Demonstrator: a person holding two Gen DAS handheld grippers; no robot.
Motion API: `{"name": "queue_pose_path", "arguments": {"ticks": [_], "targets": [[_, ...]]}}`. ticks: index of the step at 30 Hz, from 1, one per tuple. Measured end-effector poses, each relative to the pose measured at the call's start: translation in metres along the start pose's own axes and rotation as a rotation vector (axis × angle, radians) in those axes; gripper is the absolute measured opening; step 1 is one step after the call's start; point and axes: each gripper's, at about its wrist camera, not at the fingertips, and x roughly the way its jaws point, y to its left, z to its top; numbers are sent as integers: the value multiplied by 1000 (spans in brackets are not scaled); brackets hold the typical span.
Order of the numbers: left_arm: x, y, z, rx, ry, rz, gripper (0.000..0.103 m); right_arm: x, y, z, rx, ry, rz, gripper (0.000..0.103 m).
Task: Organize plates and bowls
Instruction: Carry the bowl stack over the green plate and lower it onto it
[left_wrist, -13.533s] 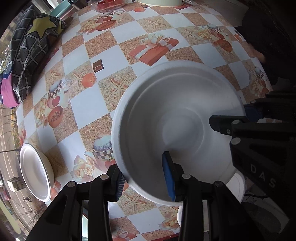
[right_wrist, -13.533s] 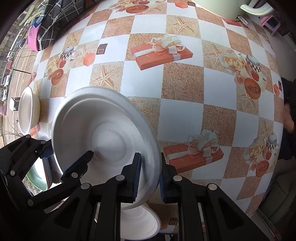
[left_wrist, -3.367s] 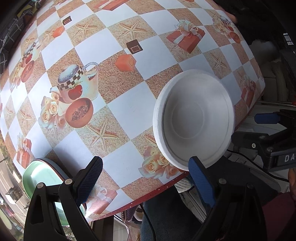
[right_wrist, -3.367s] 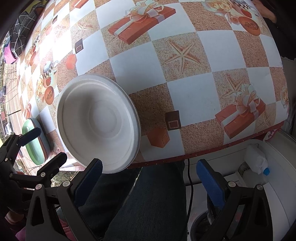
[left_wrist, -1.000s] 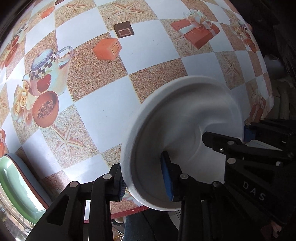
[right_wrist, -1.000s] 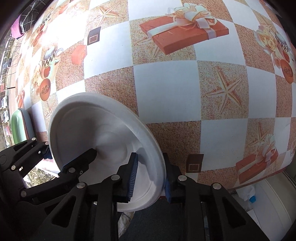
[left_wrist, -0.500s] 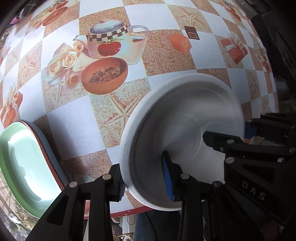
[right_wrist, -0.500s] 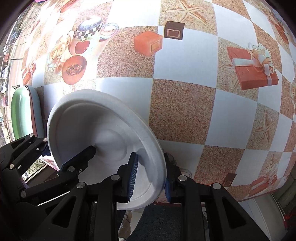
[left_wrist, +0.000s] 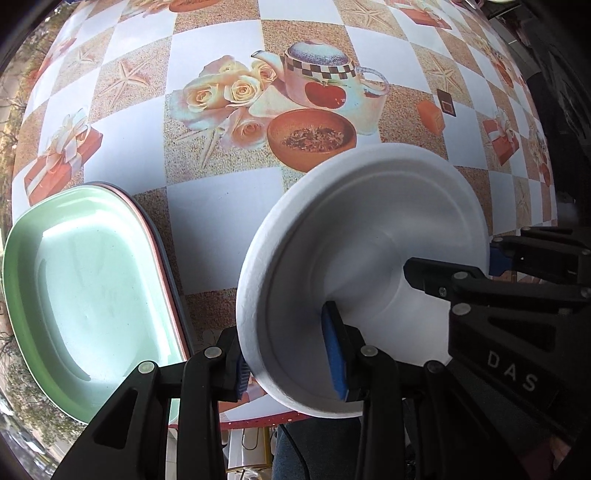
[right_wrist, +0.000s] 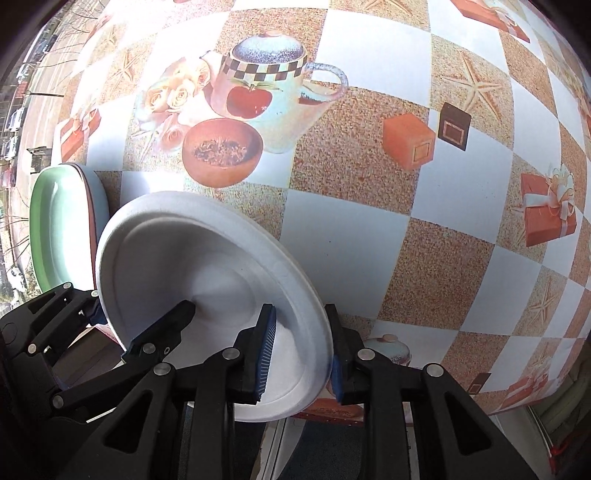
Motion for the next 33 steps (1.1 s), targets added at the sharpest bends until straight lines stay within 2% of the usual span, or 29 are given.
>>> {"name": "queue_pose_path", "arguments": {"ticks": [4, 9, 12, 16, 23, 24, 28, 33], "targets": [[-16, -2, -6, 19, -52, 17, 37, -20, 9, 9, -15, -25, -13, 28], [-43, 4, -7, -25, -123, 9, 37, -64, 15, 13, -19, -74, 0, 28], [-59, 18, -11, -72, -158, 15, 37, -84, 31, 21, -45, -99, 6, 28], [-87, 58, -3, -144, -206, 47, 37, -98, 66, 30, -107, -126, 13, 28], [-104, 116, -24, -278, -222, 88, 38, -92, 128, 34, -244, -127, 27, 28], [-104, 121, -27, -293, -219, 91, 38, -83, 132, 24, -259, -127, 27, 28], [-100, 136, -39, -337, -202, 96, 37, -64, 158, 29, -301, -116, 20, 28], [-93, 146, -45, -362, -188, 103, 37, -47, 170, 32, -318, -90, 21, 28]]}}
